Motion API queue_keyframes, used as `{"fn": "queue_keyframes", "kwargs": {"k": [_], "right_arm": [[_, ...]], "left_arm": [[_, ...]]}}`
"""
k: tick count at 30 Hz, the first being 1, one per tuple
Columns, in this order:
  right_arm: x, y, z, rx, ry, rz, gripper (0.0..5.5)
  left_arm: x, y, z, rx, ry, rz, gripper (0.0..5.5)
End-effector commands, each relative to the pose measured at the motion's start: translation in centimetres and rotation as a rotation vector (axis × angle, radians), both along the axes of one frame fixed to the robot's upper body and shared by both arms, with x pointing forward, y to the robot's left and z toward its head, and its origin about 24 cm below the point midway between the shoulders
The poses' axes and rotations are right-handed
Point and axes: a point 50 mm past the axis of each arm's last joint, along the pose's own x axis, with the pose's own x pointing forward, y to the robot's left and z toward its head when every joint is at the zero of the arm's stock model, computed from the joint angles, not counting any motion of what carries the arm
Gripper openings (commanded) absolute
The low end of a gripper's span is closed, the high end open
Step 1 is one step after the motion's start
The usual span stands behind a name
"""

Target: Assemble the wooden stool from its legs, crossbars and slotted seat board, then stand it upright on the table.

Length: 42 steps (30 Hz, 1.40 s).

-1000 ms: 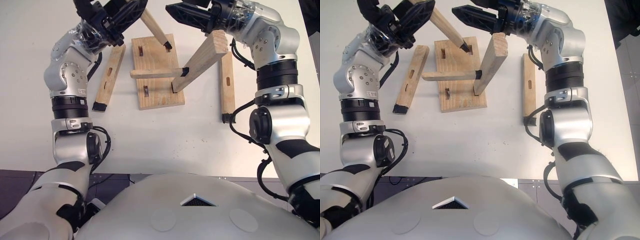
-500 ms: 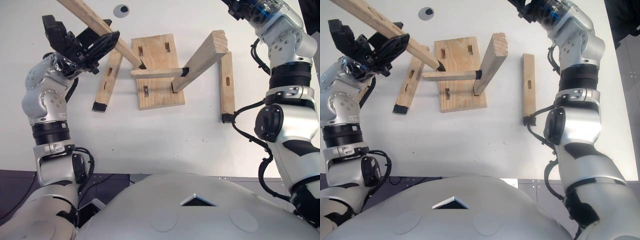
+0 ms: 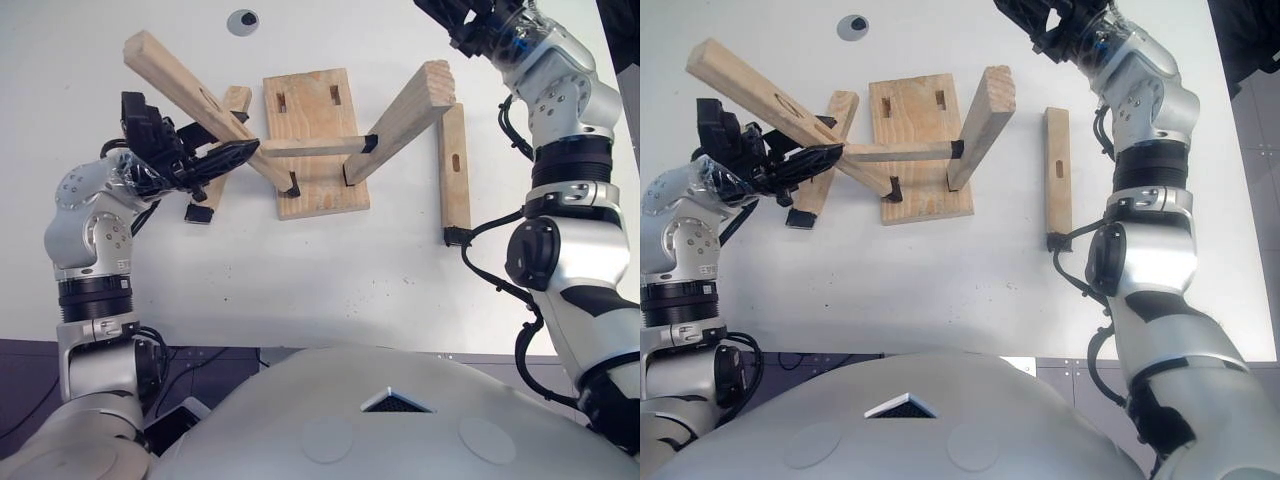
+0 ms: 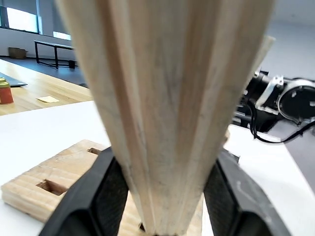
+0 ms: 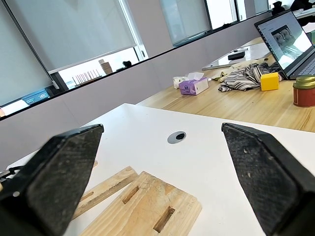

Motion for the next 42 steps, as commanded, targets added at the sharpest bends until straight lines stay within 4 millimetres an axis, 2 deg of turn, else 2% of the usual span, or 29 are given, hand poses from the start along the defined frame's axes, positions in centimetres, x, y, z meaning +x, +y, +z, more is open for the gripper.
{"fn": "queue_keyframes", "kwargs": {"k": [1, 10, 16, 28, 31, 32, 34, 36, 39, 42], "right_arm": [[-0.1, -0.3, 0.0, -0.021, -0.006, -0.013, 4.42], [-0.8, 0.3, -1.0, -0.026, -0.004, -0.017, 4.42], [-1.4, 0.3, -1.7, -0.020, 0.009, -0.036, 4.42], [-1.6, 0.4, -2.0, -0.036, 0.028, -0.048, 4.42], [-1.4, 0.4, -1.9, -0.100, 0.034, -0.078, 4.42], [-1.1, 0.4, -1.3, -0.167, 0.007, -0.101, 4.42], [-0.8, 0.9, 2.5, -0.164, -0.077, -0.105, 4.42], [-1.4, 2.3, 9.0, -0.133, -0.212, -0.041, 4.42], [-3.9, 4.7, 16.1, -0.234, -0.288, 0.142, 4.42], [-7.2, 7.3, 19.8, -0.378, -0.286, 0.382, 4.42]], "left_arm": [[0.0, 0.7, -1.5, 0.148, 0.021, -0.028, 2.01], [0.3, 0.7, -1.3, 0.306, -0.014, -0.175, 2.01], [0.5, -0.6, -0.3, 0.389, -0.035, -0.241, 2.01], [0.6, -2.5, 1.6, 0.434, -0.093, -0.275, 2.01], [0.5, -2.7, 1.6, 0.432, -0.099, -0.270, 2.01], [0.4, -2.7, 1.7, 0.430, -0.102, -0.268, 2.01], [0.2, -2.7, 1.6, 0.427, -0.104, -0.264, 2.01], [0.0, -2.7, 1.5, 0.427, -0.101, -0.258, 2.01], [-0.3, -2.7, 1.3, 0.426, -0.098, -0.244, 2.01], [-0.6, -2.7, 1.2, 0.427, -0.094, -0.226, 2.01]]}}
